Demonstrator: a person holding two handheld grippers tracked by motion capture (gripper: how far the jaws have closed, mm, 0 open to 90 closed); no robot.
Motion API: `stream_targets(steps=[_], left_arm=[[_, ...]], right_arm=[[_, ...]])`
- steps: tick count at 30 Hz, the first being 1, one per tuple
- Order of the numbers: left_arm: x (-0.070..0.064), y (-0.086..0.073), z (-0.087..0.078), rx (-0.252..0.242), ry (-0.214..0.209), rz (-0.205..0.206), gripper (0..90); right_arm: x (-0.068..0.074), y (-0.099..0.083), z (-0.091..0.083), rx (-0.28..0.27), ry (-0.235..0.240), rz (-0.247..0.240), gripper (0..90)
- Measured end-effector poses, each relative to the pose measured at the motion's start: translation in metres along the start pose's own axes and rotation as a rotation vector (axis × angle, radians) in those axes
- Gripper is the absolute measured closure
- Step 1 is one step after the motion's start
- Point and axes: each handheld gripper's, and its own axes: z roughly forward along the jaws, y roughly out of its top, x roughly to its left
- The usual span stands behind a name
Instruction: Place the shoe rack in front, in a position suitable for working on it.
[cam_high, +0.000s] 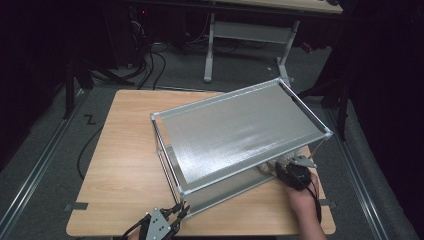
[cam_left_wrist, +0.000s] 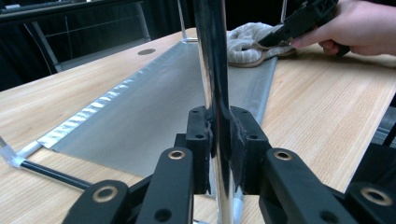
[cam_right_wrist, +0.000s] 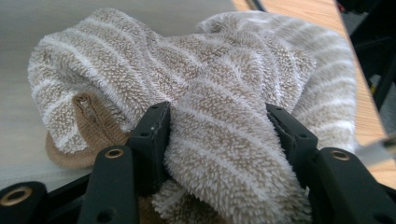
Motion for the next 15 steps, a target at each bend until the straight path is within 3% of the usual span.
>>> stream_targets(steps=[5, 15], left_arm=[[-0.001, 0.000, 0.000, 0.000, 0.006, -0.009, 78.6], [0.001, -0.001, 0.000, -0.007, -0.002, -0.024, 79.2]], right_arm=[[0.017, 0.002, -0.001, 0.004, 0.046, -0.026, 45.2], [0.078, 0.007, -0.008, 0.002, 0.179, -0.113, 45.4]])
